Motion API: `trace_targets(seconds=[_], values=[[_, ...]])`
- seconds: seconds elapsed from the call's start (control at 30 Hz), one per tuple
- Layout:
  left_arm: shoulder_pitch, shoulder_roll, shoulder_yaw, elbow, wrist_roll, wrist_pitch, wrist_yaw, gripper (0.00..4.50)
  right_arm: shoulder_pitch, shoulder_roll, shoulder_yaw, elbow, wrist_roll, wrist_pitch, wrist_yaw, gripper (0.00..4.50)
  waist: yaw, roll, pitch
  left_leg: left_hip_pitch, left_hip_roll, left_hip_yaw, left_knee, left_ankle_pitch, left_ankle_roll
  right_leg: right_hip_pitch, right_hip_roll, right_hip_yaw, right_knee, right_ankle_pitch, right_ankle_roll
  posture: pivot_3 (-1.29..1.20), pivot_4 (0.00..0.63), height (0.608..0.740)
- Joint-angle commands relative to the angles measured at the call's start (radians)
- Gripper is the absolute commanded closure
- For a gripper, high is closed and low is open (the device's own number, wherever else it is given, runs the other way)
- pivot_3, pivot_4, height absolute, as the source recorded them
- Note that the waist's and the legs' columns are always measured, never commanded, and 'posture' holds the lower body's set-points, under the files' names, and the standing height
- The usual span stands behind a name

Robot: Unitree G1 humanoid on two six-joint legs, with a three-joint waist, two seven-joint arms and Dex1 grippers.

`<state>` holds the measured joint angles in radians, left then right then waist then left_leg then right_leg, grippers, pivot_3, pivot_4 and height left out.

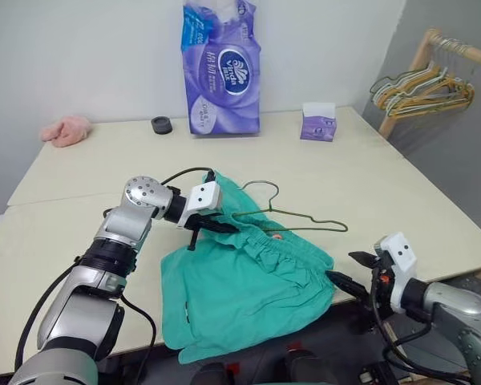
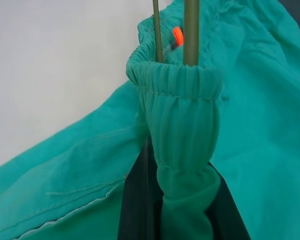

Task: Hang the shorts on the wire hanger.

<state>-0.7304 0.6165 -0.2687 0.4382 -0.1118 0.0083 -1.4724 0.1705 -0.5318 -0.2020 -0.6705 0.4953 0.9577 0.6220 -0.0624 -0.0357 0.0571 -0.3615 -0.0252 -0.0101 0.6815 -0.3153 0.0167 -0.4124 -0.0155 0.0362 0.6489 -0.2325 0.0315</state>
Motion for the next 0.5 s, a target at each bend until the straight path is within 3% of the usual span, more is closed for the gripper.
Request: trace_targets(seconds=[0.03,0.27,0.37,0.5], values=[[-0.006,0.01,0.034,-0.023,-0.016,-0.011,0.01,4.5,0.0,0.011,0.023,-0.011,0.026,0.008,-0.027,0.03,0.008,0.001,0.0,0.0,0.0,0.0,0.0,0.0,0.0,0.0,0.0,0.0,0.0,0.0,0.0,-0.13,0.043,0.74],[0.0,0.011,0.036,-0.034,-0.019,-0.006,0.016,4.5,-0.042,0.013,0.064,0.045,0.046,0.037,-0.059,0.03,0.01,0.002,0.0,0.001,-0.001,0.001,0.0,0.0,0.0,0.0,0.0,0.001,0.001,0.0,0.0,-0.12,0.044,0.74],[0.002,0.01,0.037,-0.039,-0.02,-0.003,0.02,4.5,-0.059,0.018,0.077,0.066,0.056,0.055,-0.072,0.59,0.008,0.002,0.0,0.001,-0.001,0.002,0.001,0.0,0.0,0.001,0.0,0.001,0.001,0.0,0.0,-0.12,0.044,0.74],[0.004,0.007,0.038,-0.044,-0.023,-0.003,0.031,4.5,-0.092,0.016,0.087,0.086,0.057,0.059,-0.078,1.95,0.005,0.002,0.0,0.002,-0.001,0.003,0.001,0.0,0.0,0.001,0.0,0.002,0.001,0.0,0.0,-0.12,0.043,0.74]])
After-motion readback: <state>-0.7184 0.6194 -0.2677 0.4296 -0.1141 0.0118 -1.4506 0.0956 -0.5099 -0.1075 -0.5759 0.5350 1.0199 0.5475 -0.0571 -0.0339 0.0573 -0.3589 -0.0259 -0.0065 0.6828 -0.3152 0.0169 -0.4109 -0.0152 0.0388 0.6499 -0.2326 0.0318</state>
